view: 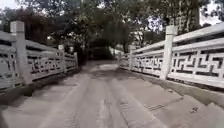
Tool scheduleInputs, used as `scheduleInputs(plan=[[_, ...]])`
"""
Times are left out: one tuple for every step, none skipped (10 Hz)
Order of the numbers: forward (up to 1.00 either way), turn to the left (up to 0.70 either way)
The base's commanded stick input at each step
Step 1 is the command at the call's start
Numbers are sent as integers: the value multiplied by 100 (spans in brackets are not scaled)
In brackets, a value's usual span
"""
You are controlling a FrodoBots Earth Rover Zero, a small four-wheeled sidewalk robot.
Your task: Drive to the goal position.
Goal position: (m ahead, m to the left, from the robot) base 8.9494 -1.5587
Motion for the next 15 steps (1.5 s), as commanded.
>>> scheduleInputs(plan=[[70,0],[70,0],[70,0],[70,0],[70,0],[70,0],[70,0],[70,0],[70,3],[70,14],[70,14],[70,6],[70,0],[70,0],[70,0]])
